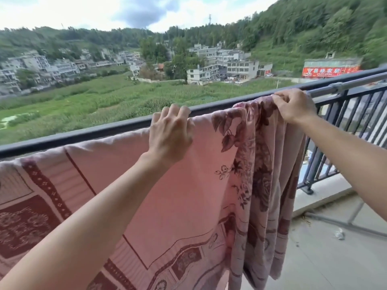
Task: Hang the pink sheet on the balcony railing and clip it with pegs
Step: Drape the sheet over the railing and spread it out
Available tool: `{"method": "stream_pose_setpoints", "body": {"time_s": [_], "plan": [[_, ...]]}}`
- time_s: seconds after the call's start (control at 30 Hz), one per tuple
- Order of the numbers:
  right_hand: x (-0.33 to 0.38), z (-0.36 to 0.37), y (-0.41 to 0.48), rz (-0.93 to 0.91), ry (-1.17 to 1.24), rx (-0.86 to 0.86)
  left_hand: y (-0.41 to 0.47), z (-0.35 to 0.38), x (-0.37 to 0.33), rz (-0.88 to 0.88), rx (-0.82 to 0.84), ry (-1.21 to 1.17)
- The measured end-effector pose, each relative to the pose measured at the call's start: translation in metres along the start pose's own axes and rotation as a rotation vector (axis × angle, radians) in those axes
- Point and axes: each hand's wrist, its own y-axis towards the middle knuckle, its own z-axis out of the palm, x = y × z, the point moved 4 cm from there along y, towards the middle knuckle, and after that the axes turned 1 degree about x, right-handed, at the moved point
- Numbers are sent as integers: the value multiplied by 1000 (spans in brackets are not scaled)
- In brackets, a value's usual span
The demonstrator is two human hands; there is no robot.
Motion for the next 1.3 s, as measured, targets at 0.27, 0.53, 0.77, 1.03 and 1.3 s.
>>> {"method": "stream_pose_setpoints", "body": {"time_s": [0.27, 0.53, 0.77, 1.03, 1.3], "plan": [[16, -3, -5, -342, -19, -42, 44, 40, -69, -6, 114, -62], [20, 12, 3, -331, -37, -70, 1, 30, -1, -133, -31, 158], [-9, -13, 20, -29, -107, -115, -23, 11, 45, -177, -62, 233], [98, 31, -37, -491, -17, 210, -51, -14, 93, -164, -76, 299], [81, 15, -15, -441, -21, -7, -41, -19, 91, -112, -85, 293]]}}
